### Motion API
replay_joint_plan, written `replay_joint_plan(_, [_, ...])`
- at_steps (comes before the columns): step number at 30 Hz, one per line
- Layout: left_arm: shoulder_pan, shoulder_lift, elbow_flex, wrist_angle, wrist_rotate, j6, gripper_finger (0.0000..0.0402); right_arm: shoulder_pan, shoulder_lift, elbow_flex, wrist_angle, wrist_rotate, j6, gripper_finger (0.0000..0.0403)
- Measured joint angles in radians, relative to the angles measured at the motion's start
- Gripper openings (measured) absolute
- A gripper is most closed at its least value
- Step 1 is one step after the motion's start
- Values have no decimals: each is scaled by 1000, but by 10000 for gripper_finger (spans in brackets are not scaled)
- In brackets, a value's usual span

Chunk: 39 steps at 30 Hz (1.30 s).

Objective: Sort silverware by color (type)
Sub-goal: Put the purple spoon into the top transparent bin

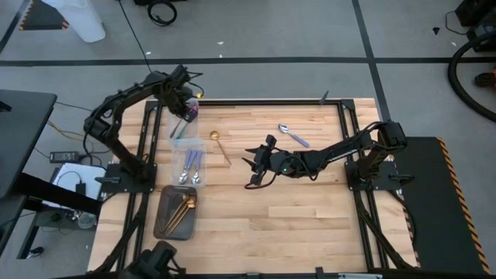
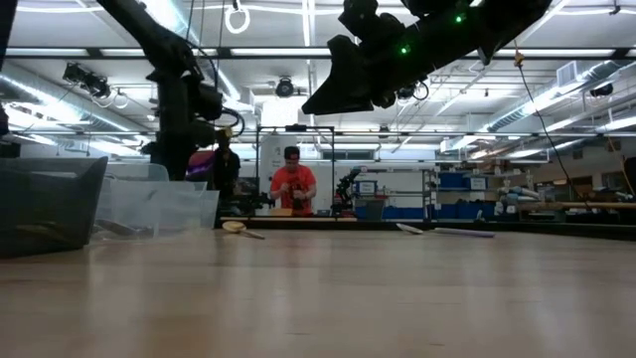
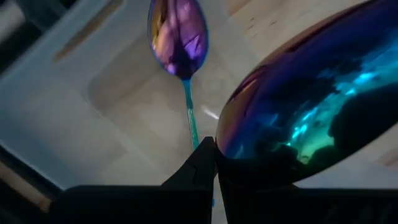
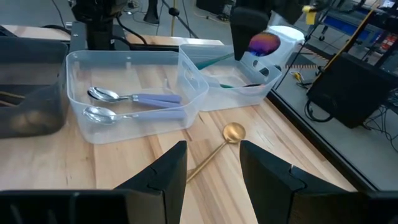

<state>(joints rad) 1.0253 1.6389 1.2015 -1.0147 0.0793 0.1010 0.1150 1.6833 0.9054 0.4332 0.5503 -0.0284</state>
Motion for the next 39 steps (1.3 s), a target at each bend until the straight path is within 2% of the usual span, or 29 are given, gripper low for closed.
replay_joint_plan(3, [28, 43, 0, -13, 31, -18, 17, 0, 0, 0, 0, 0, 0, 158])
replay_joint_plan(16, [39, 149, 0, 19, 17, -19, 23, 0, 0, 0, -1, -4, -1, 158])
replay_joint_plan(22, [38, 149, 0, 24, -52, -36, 52, 0, 0, 0, -2, -5, -1, 158])
replay_joint_plan(30, [38, 149, 3, -20, -59, -33, 94, 0, 0, 0, -3, -24, -1, 158])
replay_joint_plan(35, [38, 148, 80, -142, -68, -6, 110, 0, 0, 0, -2, -24, 0, 158])
replay_joint_plan(39, [30, 148, 130, -141, -71, -6, 112, 0, 0, 0, -2, -24, 0, 158])
